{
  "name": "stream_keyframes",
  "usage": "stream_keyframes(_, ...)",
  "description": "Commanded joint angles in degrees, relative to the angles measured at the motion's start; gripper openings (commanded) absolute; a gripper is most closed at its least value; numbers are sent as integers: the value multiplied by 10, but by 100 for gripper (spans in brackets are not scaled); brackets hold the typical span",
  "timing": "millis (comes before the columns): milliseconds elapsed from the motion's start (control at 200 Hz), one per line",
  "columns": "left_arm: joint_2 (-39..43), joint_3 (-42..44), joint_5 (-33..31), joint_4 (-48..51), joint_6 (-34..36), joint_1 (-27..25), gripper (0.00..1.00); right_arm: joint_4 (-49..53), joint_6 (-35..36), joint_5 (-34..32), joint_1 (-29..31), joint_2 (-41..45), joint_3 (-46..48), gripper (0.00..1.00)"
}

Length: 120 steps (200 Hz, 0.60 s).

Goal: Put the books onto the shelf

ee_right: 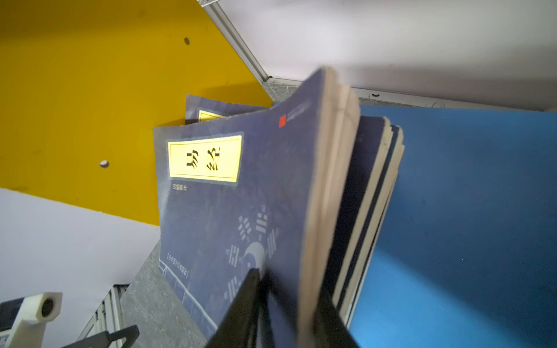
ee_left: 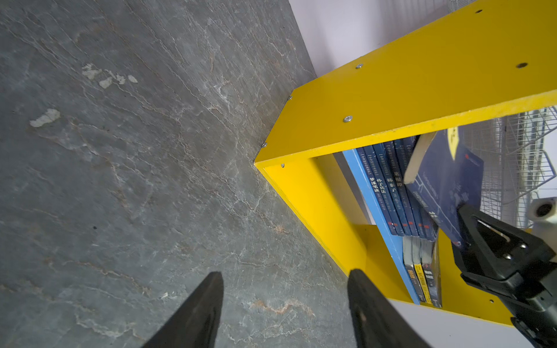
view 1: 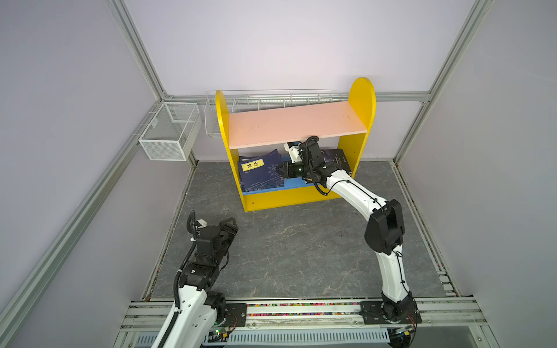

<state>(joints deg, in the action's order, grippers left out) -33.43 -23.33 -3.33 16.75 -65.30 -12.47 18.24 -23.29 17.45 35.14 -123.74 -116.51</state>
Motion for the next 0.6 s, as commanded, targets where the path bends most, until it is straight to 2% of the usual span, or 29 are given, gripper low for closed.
stream_keyframes(0,-3,3,14,-27,-1,2,66,-37,-5,-19,6,-12,-16,20)
stream_keyframes(270,-17,-1,51,-87,16,2,66,-217,-142,-2,-10,19,99,15)
stream_keyframes(435,-22,1,58,-90,15,2,66,-240,-149,-3,-10,16,103,15)
stream_keyframes(595,-23,3,78,-135,20,2,66,-229,-136,-5,-4,13,102,15)
